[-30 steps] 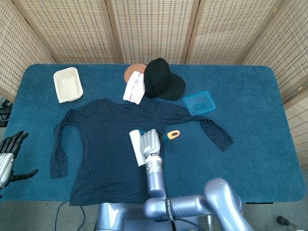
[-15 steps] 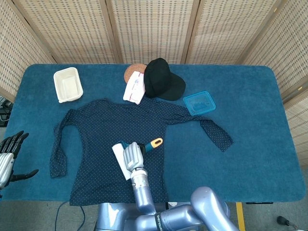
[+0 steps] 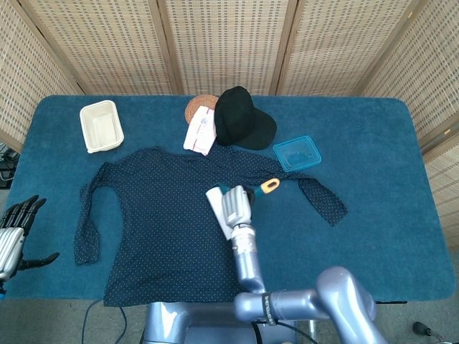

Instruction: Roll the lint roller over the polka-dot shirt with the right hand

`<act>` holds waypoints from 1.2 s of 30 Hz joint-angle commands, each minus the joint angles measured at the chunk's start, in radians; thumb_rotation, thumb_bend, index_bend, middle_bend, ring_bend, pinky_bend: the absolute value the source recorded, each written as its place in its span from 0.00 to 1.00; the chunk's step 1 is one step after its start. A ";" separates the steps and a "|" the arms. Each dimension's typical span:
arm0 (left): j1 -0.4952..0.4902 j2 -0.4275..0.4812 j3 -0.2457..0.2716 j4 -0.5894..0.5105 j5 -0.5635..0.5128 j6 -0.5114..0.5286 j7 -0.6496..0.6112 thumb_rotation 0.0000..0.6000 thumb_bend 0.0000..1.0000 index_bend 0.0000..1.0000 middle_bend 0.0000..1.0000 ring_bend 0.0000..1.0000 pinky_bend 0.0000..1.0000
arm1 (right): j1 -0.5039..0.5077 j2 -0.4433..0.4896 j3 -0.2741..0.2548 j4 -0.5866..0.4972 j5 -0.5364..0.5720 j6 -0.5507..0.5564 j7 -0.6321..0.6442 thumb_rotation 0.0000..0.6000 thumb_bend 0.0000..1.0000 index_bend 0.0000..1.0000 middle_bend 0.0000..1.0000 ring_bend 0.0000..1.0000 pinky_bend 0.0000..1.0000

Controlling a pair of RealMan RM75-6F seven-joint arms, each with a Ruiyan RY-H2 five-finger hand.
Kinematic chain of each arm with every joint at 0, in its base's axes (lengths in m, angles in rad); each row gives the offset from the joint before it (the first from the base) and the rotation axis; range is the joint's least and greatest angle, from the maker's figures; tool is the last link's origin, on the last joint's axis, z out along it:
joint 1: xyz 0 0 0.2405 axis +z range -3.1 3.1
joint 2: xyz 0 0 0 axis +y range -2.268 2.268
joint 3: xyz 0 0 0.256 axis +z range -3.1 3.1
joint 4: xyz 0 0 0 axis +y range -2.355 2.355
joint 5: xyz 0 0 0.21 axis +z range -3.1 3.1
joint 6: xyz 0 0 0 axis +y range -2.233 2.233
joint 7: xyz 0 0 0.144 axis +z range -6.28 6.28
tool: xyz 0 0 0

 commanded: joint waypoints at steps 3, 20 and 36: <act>-0.002 -0.004 0.000 -0.002 -0.005 -0.004 0.010 1.00 0.00 0.00 0.00 0.00 0.00 | -0.027 0.029 -0.013 0.007 -0.016 -0.021 0.006 1.00 0.89 0.71 1.00 1.00 1.00; -0.007 -0.007 -0.001 0.005 -0.013 -0.014 0.004 1.00 0.00 0.00 0.00 0.00 0.00 | 0.033 -0.104 -0.031 -0.020 -0.100 -0.015 -0.124 1.00 0.89 0.71 1.00 1.00 1.00; -0.008 -0.013 -0.001 0.008 -0.018 -0.017 0.012 1.00 0.00 0.00 0.00 0.00 0.00 | 0.020 -0.179 -0.062 -0.043 -0.176 -0.014 -0.178 1.00 0.89 0.71 1.00 1.00 1.00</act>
